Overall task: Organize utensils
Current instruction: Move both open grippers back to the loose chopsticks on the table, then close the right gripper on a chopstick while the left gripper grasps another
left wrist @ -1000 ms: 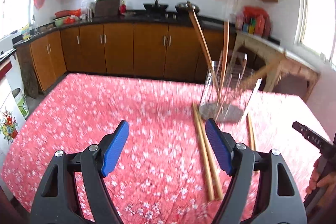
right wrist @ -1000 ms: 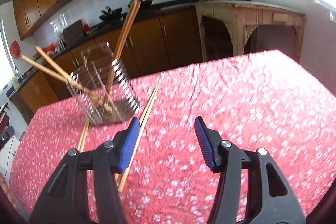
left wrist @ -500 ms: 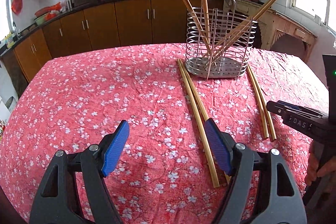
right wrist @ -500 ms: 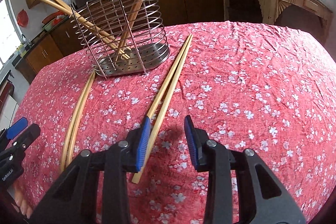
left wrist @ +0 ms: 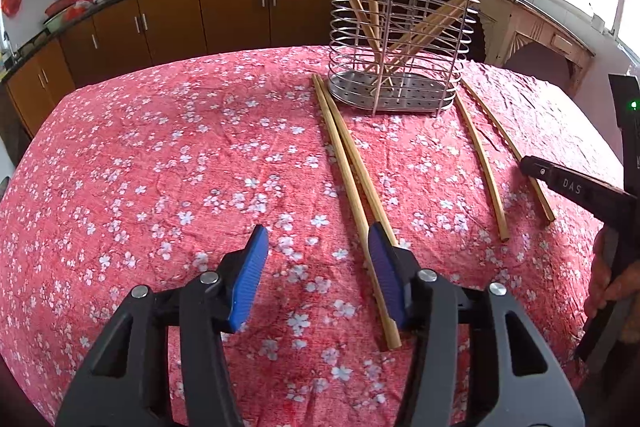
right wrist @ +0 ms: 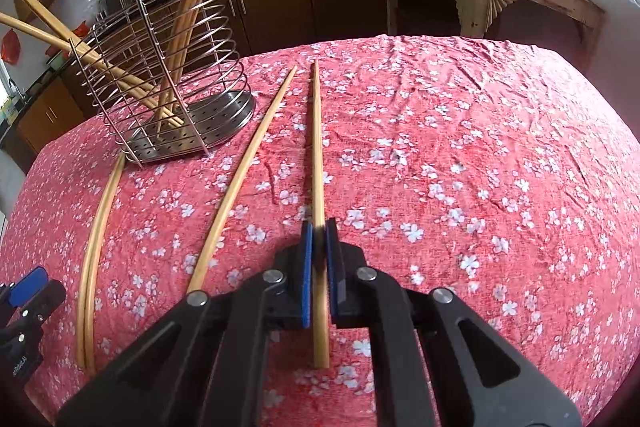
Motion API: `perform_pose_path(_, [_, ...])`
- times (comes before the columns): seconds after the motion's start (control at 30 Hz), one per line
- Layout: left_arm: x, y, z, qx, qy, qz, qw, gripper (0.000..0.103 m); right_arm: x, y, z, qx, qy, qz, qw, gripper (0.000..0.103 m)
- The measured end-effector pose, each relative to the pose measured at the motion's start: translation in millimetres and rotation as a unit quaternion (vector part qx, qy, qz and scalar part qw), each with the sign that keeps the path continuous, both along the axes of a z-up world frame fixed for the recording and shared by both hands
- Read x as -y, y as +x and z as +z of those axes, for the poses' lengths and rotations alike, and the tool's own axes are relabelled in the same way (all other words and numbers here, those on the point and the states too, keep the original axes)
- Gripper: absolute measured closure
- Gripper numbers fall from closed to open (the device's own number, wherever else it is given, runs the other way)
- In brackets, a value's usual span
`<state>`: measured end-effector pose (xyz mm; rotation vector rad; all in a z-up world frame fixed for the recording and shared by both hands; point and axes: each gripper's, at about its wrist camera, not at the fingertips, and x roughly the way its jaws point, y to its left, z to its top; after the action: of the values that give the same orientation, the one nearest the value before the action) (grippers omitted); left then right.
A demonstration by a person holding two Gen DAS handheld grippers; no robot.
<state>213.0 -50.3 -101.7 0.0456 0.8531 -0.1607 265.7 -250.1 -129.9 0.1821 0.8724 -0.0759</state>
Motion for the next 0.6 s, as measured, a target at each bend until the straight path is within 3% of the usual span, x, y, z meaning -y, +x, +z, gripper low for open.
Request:
perform_pose_path(0.17, [9, 1, -1, -0.004, -0.002, -0.011, 0.9999, 0.052, -4, 0, -1, 0.002, -0.011, 0.004, 1.0, 0.095])
perform_pose_path(0.37, [17, 6, -12, -0.02, 0.01, -0.01, 0.9997, 0.072, -8, -1, 0, 0.002, -0.017, 0.008, 1.0, 0.095])
perform_pose_path(0.5, [16, 13, -14, -0.022, 0.026, 0.005, 0.9994, 0.095, -9, 0, 0, 0.002, -0.021, 0.02, 1.0, 0.095])
perform_pose_path(0.6, [-2, 25, -13, -0.028, 0.018, 0.028, 0.999, 0.096, 0, 3, 0, 0.002, -0.022, 0.015, 1.0, 0.095])
